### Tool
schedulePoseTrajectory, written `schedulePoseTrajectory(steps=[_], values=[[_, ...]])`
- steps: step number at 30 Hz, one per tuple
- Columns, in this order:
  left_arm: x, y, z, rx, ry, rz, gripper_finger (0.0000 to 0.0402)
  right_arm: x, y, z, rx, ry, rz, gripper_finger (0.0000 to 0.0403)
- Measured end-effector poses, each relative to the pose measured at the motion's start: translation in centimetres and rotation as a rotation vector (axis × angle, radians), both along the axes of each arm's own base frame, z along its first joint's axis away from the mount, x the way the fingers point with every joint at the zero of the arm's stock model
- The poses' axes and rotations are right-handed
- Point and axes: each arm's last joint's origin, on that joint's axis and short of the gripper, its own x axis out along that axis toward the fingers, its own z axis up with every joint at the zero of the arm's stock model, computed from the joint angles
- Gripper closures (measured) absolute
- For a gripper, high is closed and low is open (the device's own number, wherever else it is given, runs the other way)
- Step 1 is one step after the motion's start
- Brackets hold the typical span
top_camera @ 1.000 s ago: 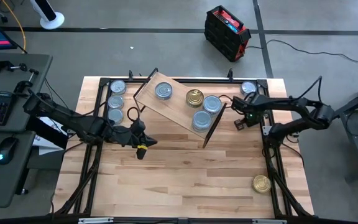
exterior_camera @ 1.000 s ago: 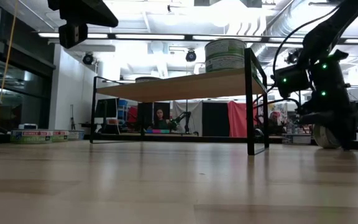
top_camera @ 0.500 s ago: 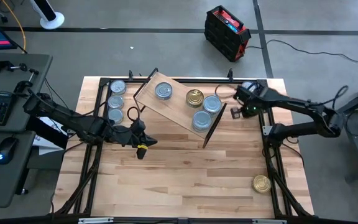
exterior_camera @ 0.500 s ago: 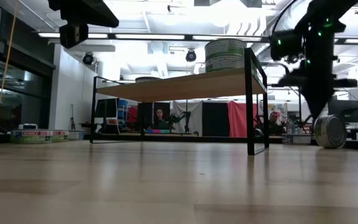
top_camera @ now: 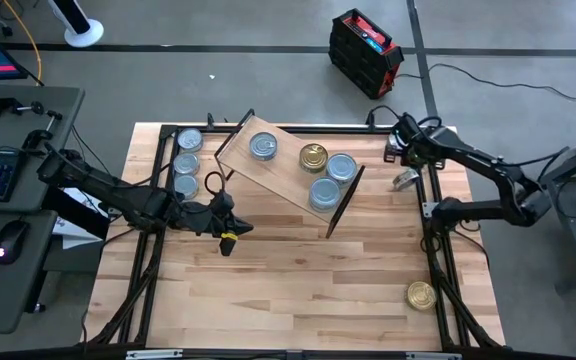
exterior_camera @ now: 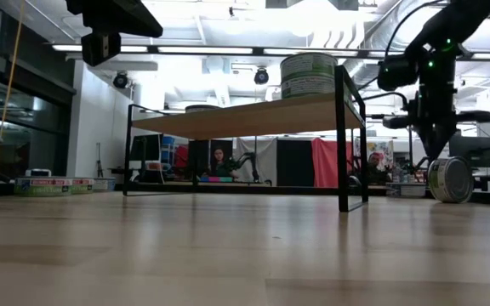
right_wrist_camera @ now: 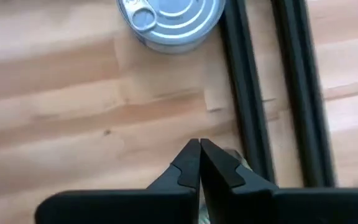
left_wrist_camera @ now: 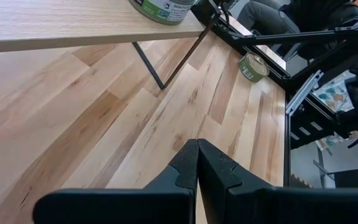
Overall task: Stack canned seafood by type on shelf
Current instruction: Stack the white-green tuna can on top of the other white-green tuna cans on the shelf
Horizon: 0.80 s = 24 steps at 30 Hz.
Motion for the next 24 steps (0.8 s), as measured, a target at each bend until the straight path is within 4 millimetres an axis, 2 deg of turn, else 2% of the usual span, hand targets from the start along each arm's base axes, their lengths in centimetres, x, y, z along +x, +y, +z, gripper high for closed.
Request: schedulePoseTrajectory(steps=[7, 11, 16, 24], values=[[0.0, 0.0, 0.0, 0.000, 0.000, 0.001, 0.0401, -1.3, -0.7, -1.1, -0.057, 0.021, -0.151, 0.0403], [0.0, 0.0, 0.0, 0.000, 0.000, 0.001, 0.0401, -2.0, -0.6, -2.1, -0.034, 0.026, -0.183, 0.0403], [0.0, 0.0, 0.0, -0.002, 0.000, 0.003, 0.0401, -2.2, -0.1, -3.2, -0.007, 0.029, -0.173, 0.0403], [0.0, 0.0, 0.0, -0.006, -0.001, 0.005, 0.0401, -1.0, 0.5, -3.4, 0.036, -0.020, -0.052, 0.0403]])
